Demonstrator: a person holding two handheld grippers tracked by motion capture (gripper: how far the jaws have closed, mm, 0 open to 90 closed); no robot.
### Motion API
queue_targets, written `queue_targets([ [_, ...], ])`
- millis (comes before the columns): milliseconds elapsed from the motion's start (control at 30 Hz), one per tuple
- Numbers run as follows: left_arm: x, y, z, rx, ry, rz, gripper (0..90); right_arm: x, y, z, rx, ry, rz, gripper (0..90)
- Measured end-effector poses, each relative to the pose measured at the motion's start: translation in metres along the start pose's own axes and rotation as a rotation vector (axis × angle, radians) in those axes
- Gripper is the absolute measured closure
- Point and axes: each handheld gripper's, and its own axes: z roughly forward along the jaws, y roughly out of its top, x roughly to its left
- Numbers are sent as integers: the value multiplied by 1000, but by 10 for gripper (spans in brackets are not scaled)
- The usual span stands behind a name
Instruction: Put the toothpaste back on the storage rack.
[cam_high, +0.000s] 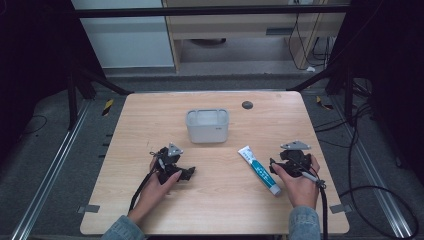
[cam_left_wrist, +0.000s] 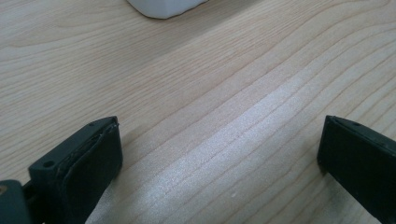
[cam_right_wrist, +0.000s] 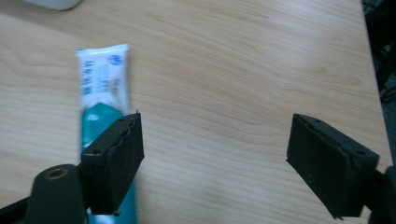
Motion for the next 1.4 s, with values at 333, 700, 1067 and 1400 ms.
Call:
queue_targets([
  [333, 0, 1, 1, 0, 3, -4, 0, 32, 23, 9, 131, 85, -91, 248],
  [700, 1, 0, 0, 1, -2, 1, 0, 37, 41, 13, 191, 104, -77, 221],
  [1067, 1, 1, 0, 1, -3, 2, 0, 41, 50, 20, 246, 103, -107, 315],
  [1400, 1, 1, 1, 1, -3, 2, 0, 35, 52, 28, 305, 111, -120, 553],
])
